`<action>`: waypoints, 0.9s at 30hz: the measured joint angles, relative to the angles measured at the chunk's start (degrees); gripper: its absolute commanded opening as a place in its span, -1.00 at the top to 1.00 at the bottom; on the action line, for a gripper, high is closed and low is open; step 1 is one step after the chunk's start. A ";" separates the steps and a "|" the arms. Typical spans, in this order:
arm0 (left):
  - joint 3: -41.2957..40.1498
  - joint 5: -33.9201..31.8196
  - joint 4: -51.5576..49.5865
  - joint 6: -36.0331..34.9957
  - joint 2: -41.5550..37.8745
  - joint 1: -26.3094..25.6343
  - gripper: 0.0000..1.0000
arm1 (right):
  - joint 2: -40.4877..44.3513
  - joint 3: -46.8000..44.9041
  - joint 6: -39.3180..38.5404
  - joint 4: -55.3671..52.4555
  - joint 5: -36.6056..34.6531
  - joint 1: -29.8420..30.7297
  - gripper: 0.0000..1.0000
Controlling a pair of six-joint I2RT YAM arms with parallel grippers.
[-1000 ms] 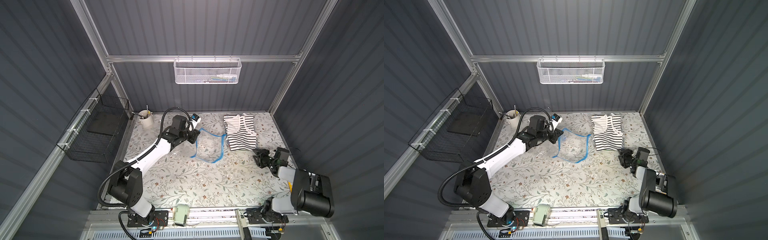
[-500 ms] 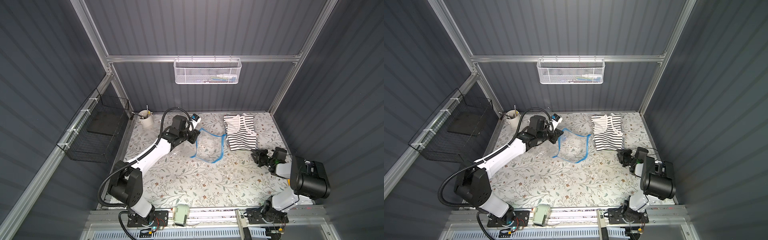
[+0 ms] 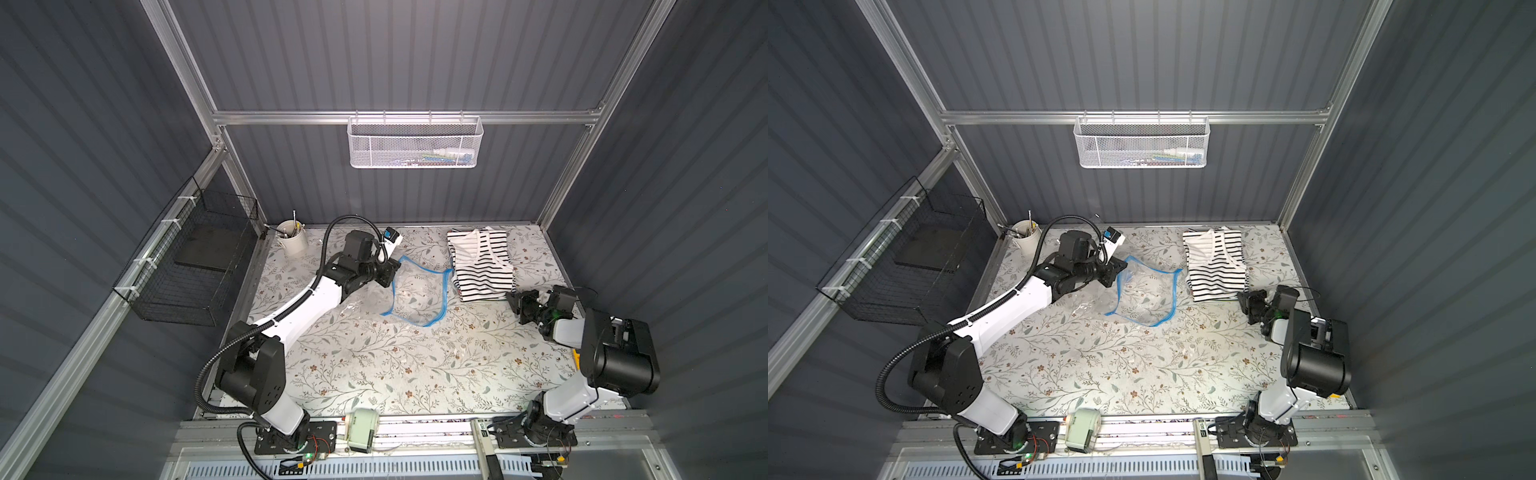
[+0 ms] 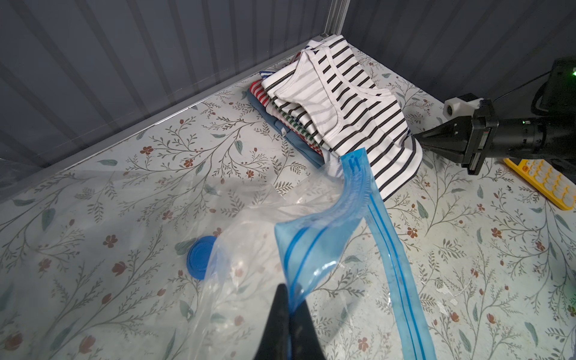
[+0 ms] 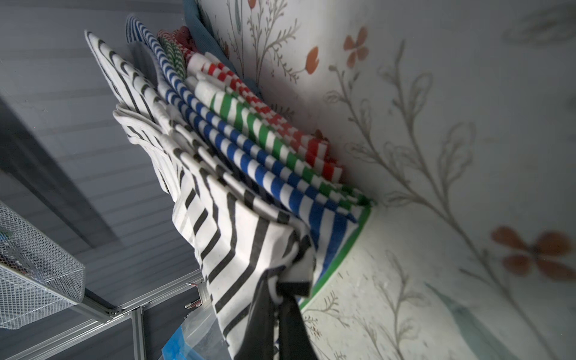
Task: Take the tank top out of the vacuum bag
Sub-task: Adjust the tank top at the center of the board.
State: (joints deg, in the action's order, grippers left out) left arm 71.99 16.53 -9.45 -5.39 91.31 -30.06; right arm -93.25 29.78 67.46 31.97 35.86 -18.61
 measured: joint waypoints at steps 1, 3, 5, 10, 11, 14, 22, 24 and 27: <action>0.00 0.00 0.00 -0.02 0.00 -0.02 1.00 | 1.05 0.61 -0.96 -2.03 -0.22 0.00 1.00; 0.02 0.02 -0.02 0.00 0.00 -0.02 1.00 | 3.50 2.54 -3.98 -7.02 -0.92 0.00 1.00; 0.02 0.02 -0.02 0.00 0.00 -0.02 1.00 | 6.38 5.62 -8.26 -13.03 -2.32 0.00 1.00; 0.02 0.00 0.00 0.00 0.00 -0.02 1.00 | 12.48 12.68 -20.31 -25.05 -7.10 0.00 0.82; 0.02 0.00 -0.02 0.00 0.00 -0.02 1.00 | 13.05 13.53 -22.23 -26.71 -8.11 0.00 0.71; 0.02 0.00 -0.02 0.00 0.00 -0.24 1.00 | 13.09 15.32 -27.80 -31.54 -10.51 -0.15 0.41; 0.02 0.00 -0.02 -0.02 0.00 -0.28 1.00 | 16.41 14.10 -33.16 -39.28 -14.16 1.14 0.08; 0.02 0.00 -0.02 -0.02 0.00 -0.28 1.00 | 19.47 13.99 -34.10 -40.28 -16.15 3.34 0.08; 0.04 0.02 -0.02 0.00 0.00 -0.28 1.00 | 19.80 16.74 -37.16 -42.62 -19.26 9.53 0.12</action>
State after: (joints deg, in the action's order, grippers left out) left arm 72.03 16.56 -9.47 -5.39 91.31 -30.35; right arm -73.45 46.52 30.30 -10.66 16.60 -9.08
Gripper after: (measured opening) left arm 0.049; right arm 0.451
